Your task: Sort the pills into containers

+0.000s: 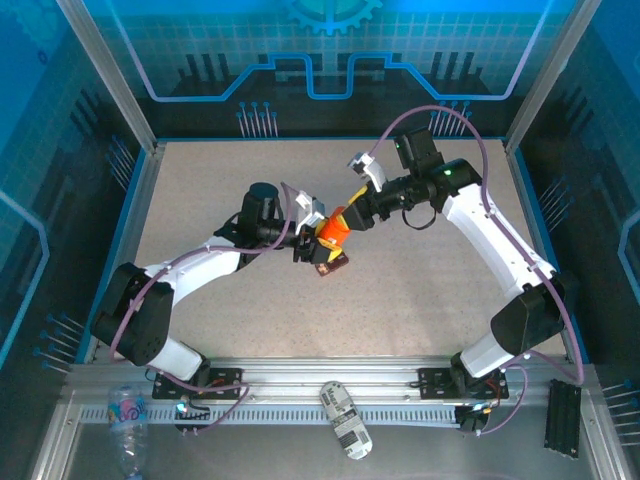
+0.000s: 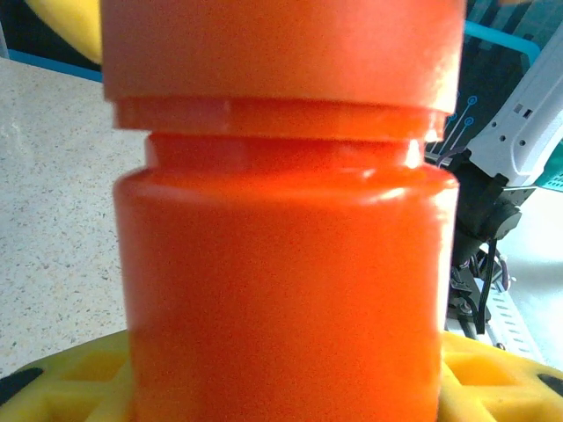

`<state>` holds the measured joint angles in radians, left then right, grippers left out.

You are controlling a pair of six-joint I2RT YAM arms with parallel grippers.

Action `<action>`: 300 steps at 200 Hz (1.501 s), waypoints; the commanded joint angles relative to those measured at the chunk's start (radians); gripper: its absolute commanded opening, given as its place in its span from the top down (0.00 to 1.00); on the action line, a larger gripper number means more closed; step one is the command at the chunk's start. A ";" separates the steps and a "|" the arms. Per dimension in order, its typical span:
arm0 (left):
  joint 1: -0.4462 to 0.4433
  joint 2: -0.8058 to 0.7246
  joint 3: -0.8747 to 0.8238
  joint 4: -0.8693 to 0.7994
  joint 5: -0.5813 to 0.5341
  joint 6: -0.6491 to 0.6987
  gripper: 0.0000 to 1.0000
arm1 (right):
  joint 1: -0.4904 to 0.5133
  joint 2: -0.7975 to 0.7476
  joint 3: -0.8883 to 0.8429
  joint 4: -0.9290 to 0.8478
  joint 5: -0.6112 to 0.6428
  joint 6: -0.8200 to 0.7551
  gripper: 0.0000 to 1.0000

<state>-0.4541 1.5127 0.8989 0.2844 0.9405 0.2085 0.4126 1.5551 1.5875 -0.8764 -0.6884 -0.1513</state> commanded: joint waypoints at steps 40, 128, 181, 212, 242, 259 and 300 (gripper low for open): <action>0.006 -0.001 0.039 -0.007 0.038 0.003 1.00 | 0.012 0.016 -0.019 -0.017 0.026 0.003 0.38; -0.008 -0.047 -0.037 0.183 -0.221 -0.008 1.00 | 0.046 0.016 -0.151 0.162 0.146 0.338 0.67; -0.072 -0.053 -0.122 0.369 -0.481 0.026 1.00 | 0.109 -0.019 -0.351 0.482 0.319 0.771 0.65; -0.069 -0.031 -0.128 0.393 -0.475 -0.010 1.00 | 0.084 -0.036 -0.340 0.481 0.296 0.760 0.51; -0.025 -0.023 -0.096 0.328 -0.343 -0.050 1.00 | 0.005 -0.161 -0.347 0.503 0.202 0.693 0.22; -0.006 -0.031 -0.069 0.258 -0.254 -0.041 1.00 | -0.021 -0.238 -0.347 0.475 0.164 0.610 0.17; 0.027 -0.038 -0.013 0.123 -0.057 -0.024 1.00 | -0.044 -0.252 -0.249 0.294 0.087 0.320 0.17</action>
<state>-0.4446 1.5097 0.8341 0.4786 0.6994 0.1822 0.3756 1.2785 1.2640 -0.4381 -0.5247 0.3927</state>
